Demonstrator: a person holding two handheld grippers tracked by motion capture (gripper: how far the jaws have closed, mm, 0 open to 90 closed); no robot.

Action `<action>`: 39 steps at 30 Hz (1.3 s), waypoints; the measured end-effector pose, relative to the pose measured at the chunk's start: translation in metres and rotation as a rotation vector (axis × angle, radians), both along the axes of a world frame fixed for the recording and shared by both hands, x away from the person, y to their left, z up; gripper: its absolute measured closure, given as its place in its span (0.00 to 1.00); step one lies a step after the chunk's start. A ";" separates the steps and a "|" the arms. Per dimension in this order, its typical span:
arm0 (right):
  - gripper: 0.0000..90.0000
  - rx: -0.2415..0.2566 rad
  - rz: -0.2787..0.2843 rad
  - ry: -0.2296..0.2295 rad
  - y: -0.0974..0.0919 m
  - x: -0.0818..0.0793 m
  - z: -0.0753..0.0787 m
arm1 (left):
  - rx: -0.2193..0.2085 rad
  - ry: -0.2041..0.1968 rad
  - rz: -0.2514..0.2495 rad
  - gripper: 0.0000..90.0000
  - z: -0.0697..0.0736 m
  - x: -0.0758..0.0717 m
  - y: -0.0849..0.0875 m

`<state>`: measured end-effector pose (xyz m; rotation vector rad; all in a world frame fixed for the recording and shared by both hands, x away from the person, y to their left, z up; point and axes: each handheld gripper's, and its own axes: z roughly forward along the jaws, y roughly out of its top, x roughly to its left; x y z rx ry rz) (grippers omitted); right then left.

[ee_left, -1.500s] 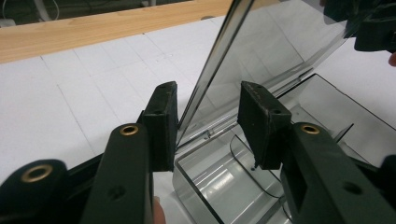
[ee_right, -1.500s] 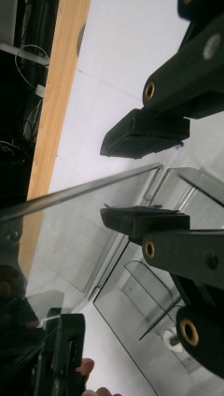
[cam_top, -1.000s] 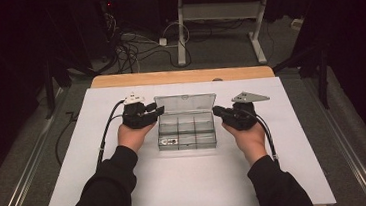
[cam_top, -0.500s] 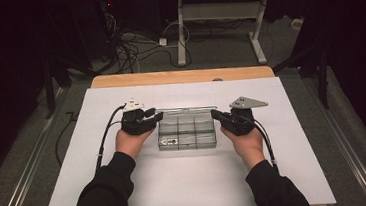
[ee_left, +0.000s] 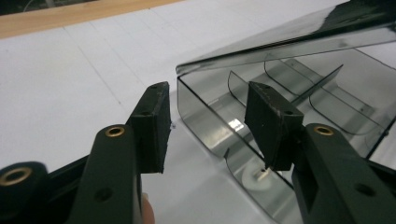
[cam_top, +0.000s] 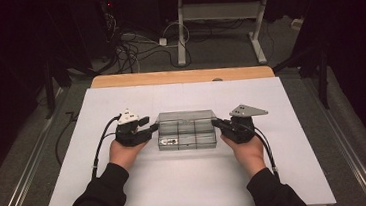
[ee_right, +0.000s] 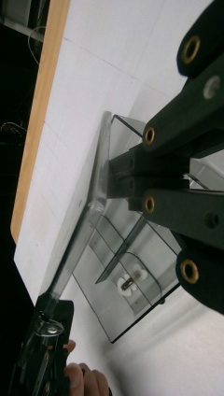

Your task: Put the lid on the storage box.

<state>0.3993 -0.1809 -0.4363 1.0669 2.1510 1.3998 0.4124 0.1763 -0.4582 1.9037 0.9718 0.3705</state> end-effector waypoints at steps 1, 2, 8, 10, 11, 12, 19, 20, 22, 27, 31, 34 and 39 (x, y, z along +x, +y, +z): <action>1.00 -0.002 0.000 0.000 0.000 -0.001 -0.001 | 0.002 -0.002 -0.001 0.55 -0.001 -0.003 0.001; 1.00 -0.001 -0.001 0.002 0.000 -0.003 -0.003 | 0.005 -0.004 0.001 0.54 -0.002 -0.005 0.002; 1.00 0.010 0.002 0.020 -0.001 -0.007 -0.012 | -0.009 0.010 0.007 0.42 -0.009 -0.019 0.011; 1.00 0.013 0.002 0.027 -0.001 -0.008 -0.014 | -0.005 0.018 0.012 0.37 -0.012 -0.023 0.014; 1.00 0.011 0.002 0.027 0.000 -0.009 -0.016 | -0.013 0.019 0.008 0.35 -0.014 -0.026 0.016; 1.00 0.008 0.000 0.031 0.000 -0.010 -0.017 | -0.018 0.018 0.004 0.33 -0.015 -0.028 0.017; 1.00 -0.008 -0.003 0.032 0.000 -0.014 -0.024 | -0.039 0.015 -0.002 0.16 -0.018 -0.046 0.025; 1.00 -0.008 -0.005 0.033 -0.001 -0.015 -0.025 | -0.044 0.016 -0.003 0.16 -0.018 -0.047 0.026; 1.00 -0.009 -0.005 0.031 -0.001 -0.016 -0.025 | -0.058 0.021 -0.010 0.12 -0.017 -0.050 0.028; 1.00 -0.020 -0.014 0.018 -0.002 -0.018 -0.027 | -0.062 0.016 -0.016 0.11 -0.016 -0.061 0.032; 1.00 -0.017 -0.023 0.018 -0.003 -0.019 -0.027 | -0.044 0.015 -0.010 0.07 -0.017 -0.068 0.034; 1.00 -0.026 -0.024 0.015 -0.003 -0.019 -0.028 | -0.032 0.019 -0.001 0.03 -0.019 -0.071 0.036; 1.00 -0.022 -0.024 0.022 -0.004 -0.019 -0.029 | -0.051 0.032 0.005 0.03 -0.022 -0.071 0.038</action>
